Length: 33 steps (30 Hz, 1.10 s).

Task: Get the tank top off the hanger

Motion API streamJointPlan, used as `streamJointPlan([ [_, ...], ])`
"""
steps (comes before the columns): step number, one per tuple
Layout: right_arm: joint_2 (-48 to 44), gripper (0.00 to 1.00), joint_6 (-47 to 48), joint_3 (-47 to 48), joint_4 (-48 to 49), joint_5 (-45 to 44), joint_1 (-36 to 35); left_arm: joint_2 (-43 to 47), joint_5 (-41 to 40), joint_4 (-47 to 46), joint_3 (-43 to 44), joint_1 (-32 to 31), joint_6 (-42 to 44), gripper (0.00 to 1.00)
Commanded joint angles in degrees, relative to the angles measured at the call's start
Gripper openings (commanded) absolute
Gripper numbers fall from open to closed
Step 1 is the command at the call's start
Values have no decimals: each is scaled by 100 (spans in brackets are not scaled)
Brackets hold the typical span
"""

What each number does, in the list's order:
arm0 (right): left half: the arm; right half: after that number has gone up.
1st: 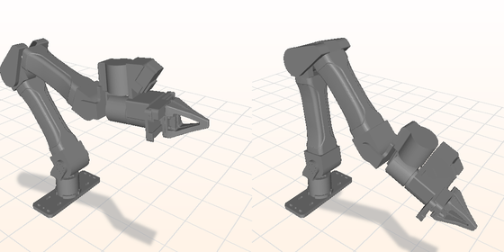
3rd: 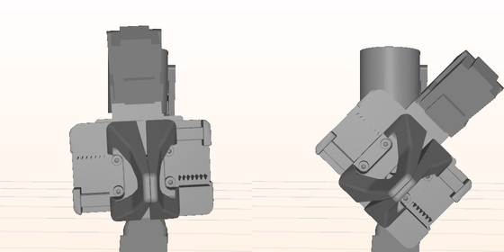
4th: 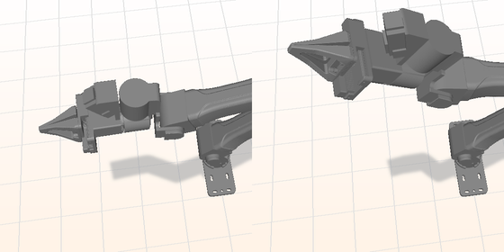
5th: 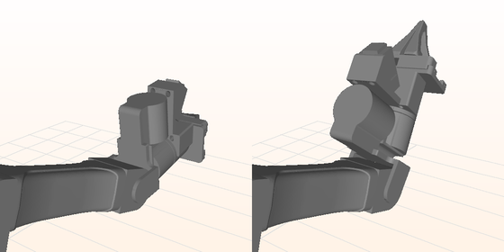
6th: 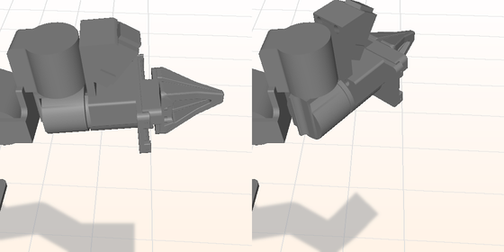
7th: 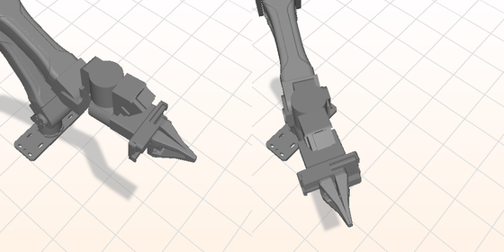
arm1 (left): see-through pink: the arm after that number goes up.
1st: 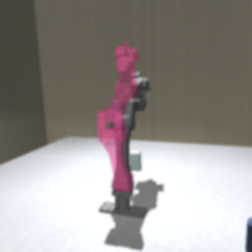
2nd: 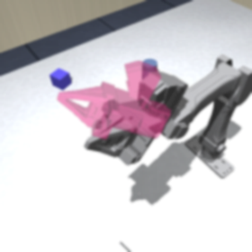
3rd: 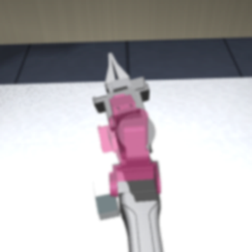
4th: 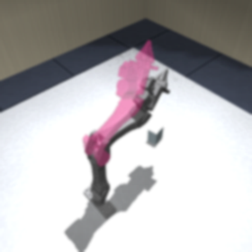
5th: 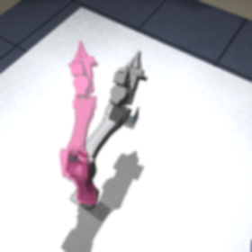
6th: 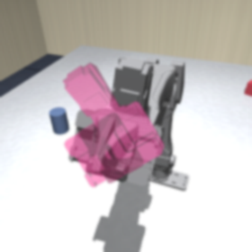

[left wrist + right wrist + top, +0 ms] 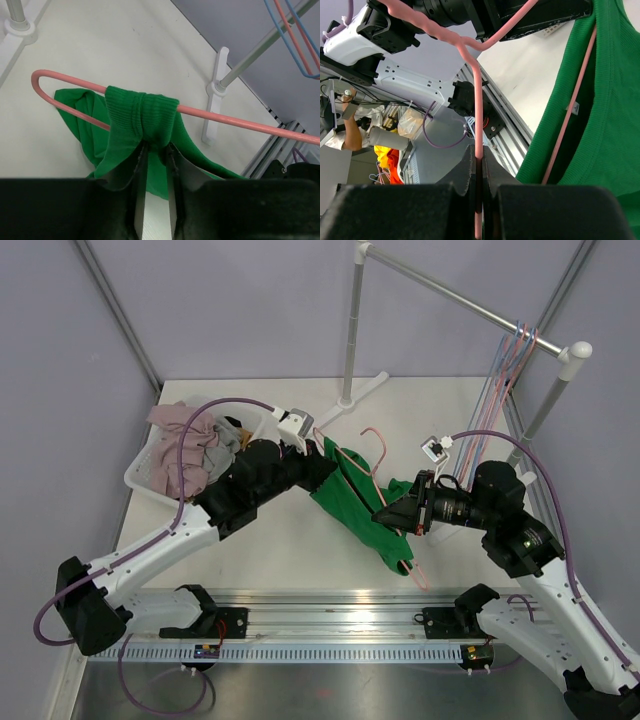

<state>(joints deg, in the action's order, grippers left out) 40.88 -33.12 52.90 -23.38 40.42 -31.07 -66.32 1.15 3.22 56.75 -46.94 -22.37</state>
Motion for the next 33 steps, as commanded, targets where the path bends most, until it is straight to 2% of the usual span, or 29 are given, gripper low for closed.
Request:
streamJointPlan([
  [1, -89, 0, 8, 229, 448, 176, -40, 67, -264, -340, 205, -26, 110, 13],
  [5, -72, 0, 43, 159, 474, 211, -40, 120, -606, -103, 231, -26, 101, 0],
  [6, -72, 0, 95, 150, 387, 211, -40, 146, -781, -16, 248, -26, 58, 0],
  [9, -80, 0, 595, 167, -155, 290, -40, 295, -1931, 476, 328, -26, -311, 0],
  [10, -72, 0, 745, 159, -332, 351, -40, 348, -2656, 799, 354, -17, -442, 0],
  [13, -229, 0, 1141, 45, -861, 764, -40, 515, -3636, 1250, 389, 44, -917, 0],
  [17, -677, 0, 1220, -236, -757, 1371, -40, 524, -3833, 1567, 389, 167, -1226, 0],
  [24, -1074, 0, 1273, -299, -176, 1909, -48, 260, -2736, 1261, 398, 176, -1077, 0],
  [26, -1135, 0, 1300, -263, 24, 1506, -40, 382, -1727, 839, 180, 167, -901, 0],
  [27, -1153, 0, 1256, -289, 200, 851, -40, 462, -1349, 646, 39, 159, -875, 0],
  [28, -1222, 0, 1073, -333, 393, 470, -48, 567, -632, 157, -119, 124, -918, 0],
  [30, -1267, 0, 870, -517, 1245, -450, -40, 910, 162, -460, -786, -42, -971, 0],
  [31, -1284, 0, 660, -596, 1561, -709, -40, 1007, 810, -1046, -1023, -174, -936, 0],
  [32, -1285, 0, 562, -780, 2330, -1086, -40, 1112, 1156, -1330, -1382, -315, -849, 0],
  [33, -1215, 0, 474, -860, 2851, -1263, -40, 1139, 1447, -1533, -1525, -699, -735, 0],
])
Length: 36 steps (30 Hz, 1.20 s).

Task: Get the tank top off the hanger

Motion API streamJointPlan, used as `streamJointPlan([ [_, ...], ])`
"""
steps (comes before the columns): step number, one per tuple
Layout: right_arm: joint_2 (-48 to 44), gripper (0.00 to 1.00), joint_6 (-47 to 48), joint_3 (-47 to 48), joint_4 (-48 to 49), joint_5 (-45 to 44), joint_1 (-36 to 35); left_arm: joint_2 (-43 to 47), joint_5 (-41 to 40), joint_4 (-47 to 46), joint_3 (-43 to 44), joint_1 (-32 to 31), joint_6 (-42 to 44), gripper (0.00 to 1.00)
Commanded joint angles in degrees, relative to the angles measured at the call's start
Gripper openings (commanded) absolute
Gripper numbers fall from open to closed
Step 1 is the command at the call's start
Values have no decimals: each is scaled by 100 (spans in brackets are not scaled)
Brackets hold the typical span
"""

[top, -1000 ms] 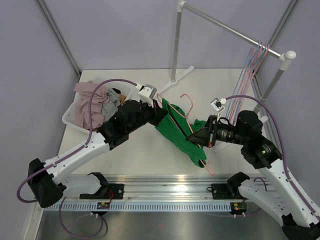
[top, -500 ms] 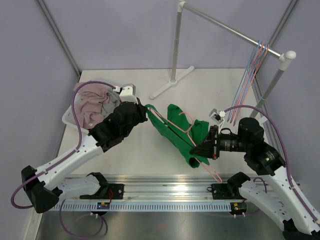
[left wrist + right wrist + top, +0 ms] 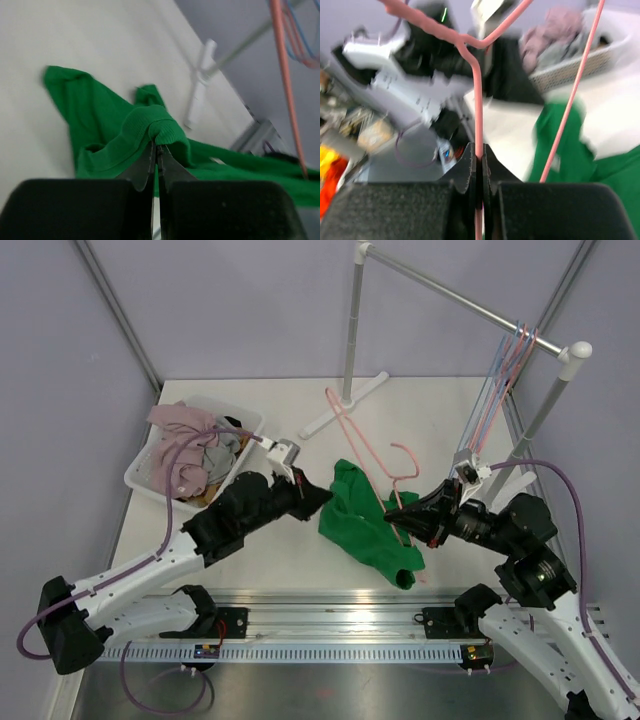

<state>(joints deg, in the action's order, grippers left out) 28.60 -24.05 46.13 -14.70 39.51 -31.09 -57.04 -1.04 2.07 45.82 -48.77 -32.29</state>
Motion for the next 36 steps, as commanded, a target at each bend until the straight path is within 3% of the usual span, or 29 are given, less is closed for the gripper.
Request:
streamJointPlan([
  [1, 84, 0, -581, -262, 2406, -1321, -37, 202, 2042, -1559, -530, -737, 528, 0],
  [5, 786, 0, -776, -385, 4837, -1517, -37, -35, 1977, -1122, -715, -1966, 988, 0],
  [8, 1428, 0, -986, -281, 5643, -1699, -37, -115, 1065, -761, -820, -2250, 848, 0],
  [9, 1629, 0, -1048, -167, 5479, -1788, -37, -71, 314, -473, -855, -2285, 647, 0],
  [13, 1772, 0, -1196, 89, 4846, -2112, -37, 165, -1229, 302, -838, -2286, 252, 0],
  [18, 1596, 0, -1549, 677, 2300, -3474, -37, 447, -3319, 2169, -373, -2286, -566, 1],
  [20, 1570, 0, -2128, 931, 1135, -4323, -37, 544, -3735, 2805, -6, -2277, -971, 15],
  [22, 1622, 0, -2314, 1082, 777, -4591, -37, 597, -3939, 3483, 259, -2277, -1033, 28],
  [23, 1692, 0, -2375, 1387, 288, -4888, -37, 649, -3965, 3694, 548, -2277, -1059, 42],
  [25, 1991, 0, -2236, 1888, -197, -5057, -37, 711, -3948, 4221, 778, -2277, -1051, 58],
  [26, 2096, 0, -2227, 2013, -278, -5197, -37, 755, -3904, 4388, 1005, -2277, -1034, 82],
  [27, 2288, 0, -2200, 2127, -331, -5277, -37, 851, -3756, 4616, 1086, -2277, -929, 99],
  [32, 2974, 0, -2095, 2900, -393, -5697, -29, 1107, -3000, 4908, 1306, -2286, -366, 99],
  [36, 3502, 0, -2042, 3603, -595, -6296, -20, 1291, -3007, 5330, 1333, -2286, -427, 99],
])
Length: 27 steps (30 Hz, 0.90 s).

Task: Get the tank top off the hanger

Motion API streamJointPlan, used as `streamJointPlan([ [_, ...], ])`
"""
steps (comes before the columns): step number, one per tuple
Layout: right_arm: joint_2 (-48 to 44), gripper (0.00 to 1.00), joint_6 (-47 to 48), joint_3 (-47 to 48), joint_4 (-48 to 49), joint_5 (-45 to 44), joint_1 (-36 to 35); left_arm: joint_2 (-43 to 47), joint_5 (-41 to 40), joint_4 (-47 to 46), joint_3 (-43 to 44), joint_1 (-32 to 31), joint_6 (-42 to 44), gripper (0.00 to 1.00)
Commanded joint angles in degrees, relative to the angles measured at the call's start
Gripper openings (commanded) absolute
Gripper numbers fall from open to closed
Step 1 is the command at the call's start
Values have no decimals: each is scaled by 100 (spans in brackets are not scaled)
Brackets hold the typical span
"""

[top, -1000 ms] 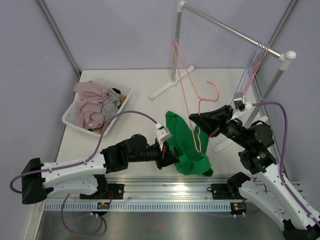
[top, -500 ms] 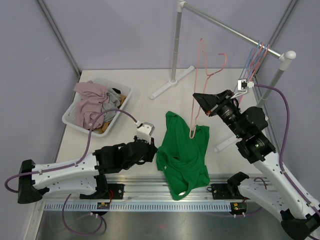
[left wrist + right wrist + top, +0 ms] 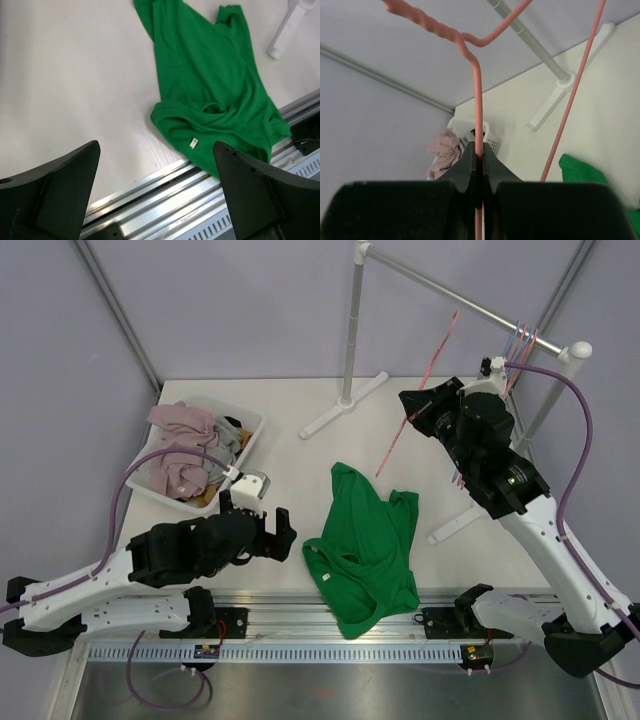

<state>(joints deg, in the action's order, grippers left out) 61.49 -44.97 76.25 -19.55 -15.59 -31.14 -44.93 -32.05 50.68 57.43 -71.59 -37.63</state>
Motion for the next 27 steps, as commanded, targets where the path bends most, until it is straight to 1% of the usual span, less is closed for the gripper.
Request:
streamJointPlan([
  [1, 318, 0, 58, 889, -206, -996, -7, 185, 59, 539, 172, -4, 98, 99],
  [2, 528, 0, 67, 1031, -242, -1050, 11, 247, -11, 670, 155, -4, 98, 99],
  [6, 934, 0, 94, 1663, -294, -1384, 99, 642, -152, 725, -56, -4, 168, 99],
  [7, 1004, 0, 76, 1744, -321, -1498, 221, 800, -170, 690, -169, -4, 168, 99],
  [9, 1198, 0, -178, 1936, -435, -1333, 449, 941, 14, 488, -267, -4, 255, 99],
  [10, 1268, 0, -274, 1981, -479, -1123, 720, 1003, 84, 391, -320, -4, 308, 99],
  [13, 1488, 0, -504, 2061, -620, -963, 1003, 1144, 120, 382, -337, -4, 344, 99],
  [17, 1611, 0, -547, 1930, -646, -1077, 1066, 1328, 182, 277, -425, -4, 361, 99],
  [23, 1278, 0, -890, 885, -410, -1367, 1066, 1355, 217, 241, -452, -4, 379, 99],
  [27, 1216, 0, -873, 769, -295, -1271, 1066, 1258, 322, 162, -461, -13, 458, 99],
])
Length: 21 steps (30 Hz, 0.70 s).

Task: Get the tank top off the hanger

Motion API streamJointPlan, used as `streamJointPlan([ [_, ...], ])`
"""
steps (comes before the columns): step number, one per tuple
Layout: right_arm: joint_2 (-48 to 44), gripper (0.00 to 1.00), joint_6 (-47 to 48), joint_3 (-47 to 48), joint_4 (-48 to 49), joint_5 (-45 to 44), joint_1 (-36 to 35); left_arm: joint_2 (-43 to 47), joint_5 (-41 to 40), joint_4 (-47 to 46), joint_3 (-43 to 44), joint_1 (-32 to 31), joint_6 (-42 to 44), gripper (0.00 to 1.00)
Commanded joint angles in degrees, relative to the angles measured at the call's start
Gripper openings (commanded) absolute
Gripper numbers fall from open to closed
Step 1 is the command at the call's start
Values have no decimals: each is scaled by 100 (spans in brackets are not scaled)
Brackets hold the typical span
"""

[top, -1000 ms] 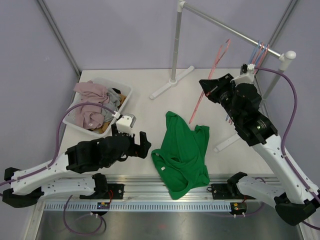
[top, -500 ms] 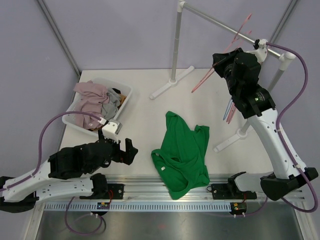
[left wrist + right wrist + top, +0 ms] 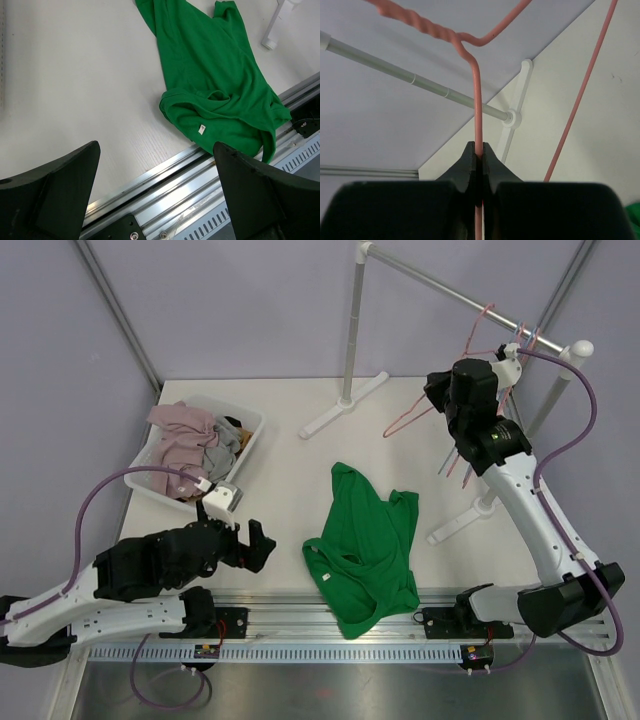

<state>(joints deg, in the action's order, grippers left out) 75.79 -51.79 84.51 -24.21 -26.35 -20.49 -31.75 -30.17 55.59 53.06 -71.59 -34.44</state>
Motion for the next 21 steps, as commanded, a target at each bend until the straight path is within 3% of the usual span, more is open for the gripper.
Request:
streamJointPlan([
  [1, -222, 0, -200, -57, 179, -169, 1, -103, 126, -339, -24, -4, 130, 99],
  [3, -240, 2, -139, -31, 206, -90, -7, -139, 117, -339, -24, -4, 139, 99],
  [4, -284, 9, -104, -22, 215, -38, 1, -165, 117, -330, -24, -4, 130, 99],
  [5, -301, 32, -60, -31, 276, 6, 1, -174, 100, -330, -15, -4, 121, 99],
  [6, -336, 44, -7, -31, 285, 146, 1, -183, 73, -347, -15, -4, 130, 99],
  [8, -459, 56, 90, -22, 276, 296, 1, -244, 47, -426, -32, -4, 139, 99],
  [14, -1074, 70, 582, -57, 31, 754, 1, -805, -243, -698, 73, -4, 7, 99],
  [21, -2190, 91, 1390, -277, -137, 1685, 1, -2051, -174, -1935, 231, -4, 139, 99],
])
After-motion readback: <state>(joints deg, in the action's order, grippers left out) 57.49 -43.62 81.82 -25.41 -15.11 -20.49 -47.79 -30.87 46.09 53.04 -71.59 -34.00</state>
